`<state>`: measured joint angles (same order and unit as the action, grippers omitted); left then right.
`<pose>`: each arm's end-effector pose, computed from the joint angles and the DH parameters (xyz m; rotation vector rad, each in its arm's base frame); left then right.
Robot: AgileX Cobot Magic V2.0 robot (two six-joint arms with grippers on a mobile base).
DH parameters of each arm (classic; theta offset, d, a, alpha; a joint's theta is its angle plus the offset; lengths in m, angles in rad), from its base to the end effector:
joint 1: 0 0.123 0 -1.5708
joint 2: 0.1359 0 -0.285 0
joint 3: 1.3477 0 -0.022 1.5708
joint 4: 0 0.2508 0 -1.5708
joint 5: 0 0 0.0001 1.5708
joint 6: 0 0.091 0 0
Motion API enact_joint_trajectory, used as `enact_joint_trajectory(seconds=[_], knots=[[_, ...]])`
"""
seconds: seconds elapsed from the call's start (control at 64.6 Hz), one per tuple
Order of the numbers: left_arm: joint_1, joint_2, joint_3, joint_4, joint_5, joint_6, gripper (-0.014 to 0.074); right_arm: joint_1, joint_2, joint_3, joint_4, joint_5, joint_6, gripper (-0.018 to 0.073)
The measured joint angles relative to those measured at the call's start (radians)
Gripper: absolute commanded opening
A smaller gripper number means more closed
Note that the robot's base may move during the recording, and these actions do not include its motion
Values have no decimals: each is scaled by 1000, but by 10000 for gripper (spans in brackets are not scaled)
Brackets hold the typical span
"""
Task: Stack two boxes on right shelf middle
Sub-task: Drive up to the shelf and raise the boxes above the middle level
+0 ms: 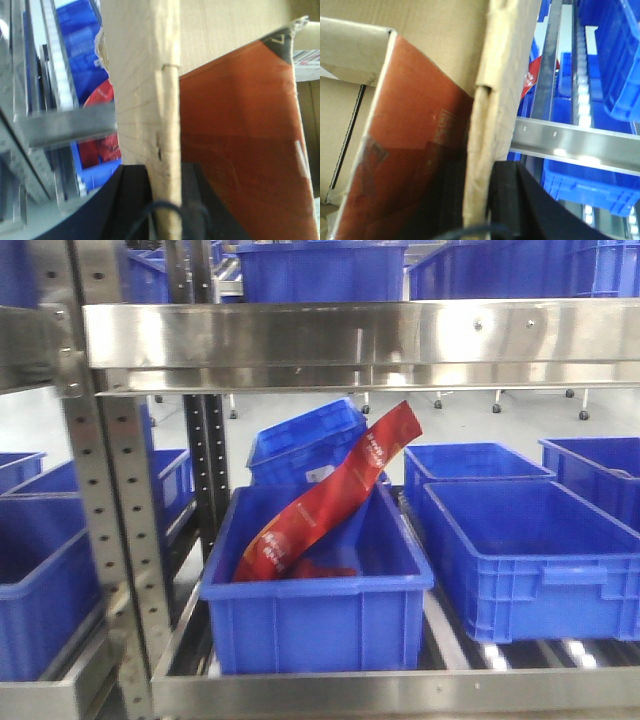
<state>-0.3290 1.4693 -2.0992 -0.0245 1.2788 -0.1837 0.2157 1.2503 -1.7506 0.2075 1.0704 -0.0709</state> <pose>0.2466 -0.0865 0.5407 0.1624 2.1441 -0.3295 0.2151 0.0640 0.5196 -0.3039 2.0304 0.3387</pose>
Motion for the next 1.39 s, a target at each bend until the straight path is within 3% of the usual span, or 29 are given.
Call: enact_joint_trajectory(seconds=[1.393], knots=[[0, 0, 0, 0, 0, 0, -111, 0, 0, 0, 0, 0, 0, -153]])
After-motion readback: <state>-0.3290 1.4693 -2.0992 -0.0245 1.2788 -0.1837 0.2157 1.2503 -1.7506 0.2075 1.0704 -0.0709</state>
